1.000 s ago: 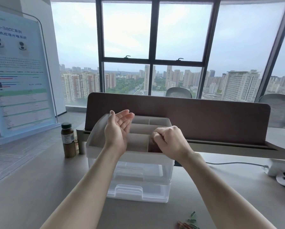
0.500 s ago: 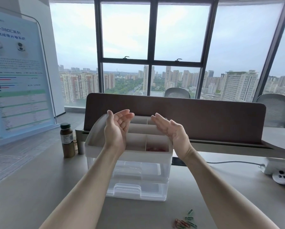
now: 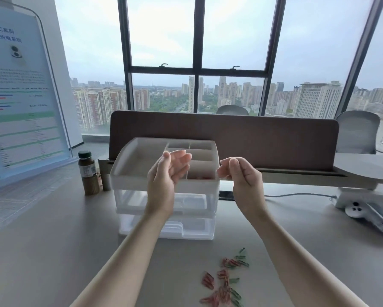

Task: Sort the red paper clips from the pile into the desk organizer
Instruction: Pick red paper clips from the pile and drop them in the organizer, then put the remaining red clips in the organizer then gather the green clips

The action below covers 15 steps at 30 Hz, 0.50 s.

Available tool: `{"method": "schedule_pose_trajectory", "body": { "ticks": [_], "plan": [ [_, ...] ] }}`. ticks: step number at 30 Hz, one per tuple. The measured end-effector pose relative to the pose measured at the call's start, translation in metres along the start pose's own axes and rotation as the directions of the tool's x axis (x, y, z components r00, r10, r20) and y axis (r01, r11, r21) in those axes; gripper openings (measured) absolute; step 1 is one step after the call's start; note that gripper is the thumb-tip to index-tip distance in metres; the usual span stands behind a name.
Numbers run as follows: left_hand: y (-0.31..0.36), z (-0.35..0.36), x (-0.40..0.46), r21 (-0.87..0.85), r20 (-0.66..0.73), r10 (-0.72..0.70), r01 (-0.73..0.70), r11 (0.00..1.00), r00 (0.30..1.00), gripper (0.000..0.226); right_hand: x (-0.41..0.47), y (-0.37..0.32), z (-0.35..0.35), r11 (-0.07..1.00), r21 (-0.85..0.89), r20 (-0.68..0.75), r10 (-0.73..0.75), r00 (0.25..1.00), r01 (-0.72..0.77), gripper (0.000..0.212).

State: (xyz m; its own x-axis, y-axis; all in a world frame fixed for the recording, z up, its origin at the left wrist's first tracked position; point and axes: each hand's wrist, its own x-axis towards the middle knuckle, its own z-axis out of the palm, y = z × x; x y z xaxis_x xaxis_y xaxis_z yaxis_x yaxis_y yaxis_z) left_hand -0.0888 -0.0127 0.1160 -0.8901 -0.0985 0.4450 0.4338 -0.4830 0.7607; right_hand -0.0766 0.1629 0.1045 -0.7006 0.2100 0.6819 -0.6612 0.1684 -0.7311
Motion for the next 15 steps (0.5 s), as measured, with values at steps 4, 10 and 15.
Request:
{"method": "schedule_pose_trajectory", "body": {
  "ticks": [4,10,15],
  "plan": [
    [-0.016,-0.015,-0.053,0.136,-0.029,-0.010,0.014,0.991,1.000,0.030,-0.048,0.007,-0.043,0.965,-0.263,0.050,0.023,0.998,-0.009,0.022],
    [-0.061,-0.048,-0.122,0.504,0.066,-0.184,0.126,0.855,0.981,0.014,-0.118,0.033,-0.102,0.841,-0.475,0.087,0.337,0.938,-0.258,0.014],
    [-0.074,-0.077,-0.148,0.817,0.320,-0.351,-0.069,0.572,0.880,0.027,-0.151,0.037,-0.124,0.775,-0.560,0.128,0.430,0.894,-0.292,0.011]
  ]
}}
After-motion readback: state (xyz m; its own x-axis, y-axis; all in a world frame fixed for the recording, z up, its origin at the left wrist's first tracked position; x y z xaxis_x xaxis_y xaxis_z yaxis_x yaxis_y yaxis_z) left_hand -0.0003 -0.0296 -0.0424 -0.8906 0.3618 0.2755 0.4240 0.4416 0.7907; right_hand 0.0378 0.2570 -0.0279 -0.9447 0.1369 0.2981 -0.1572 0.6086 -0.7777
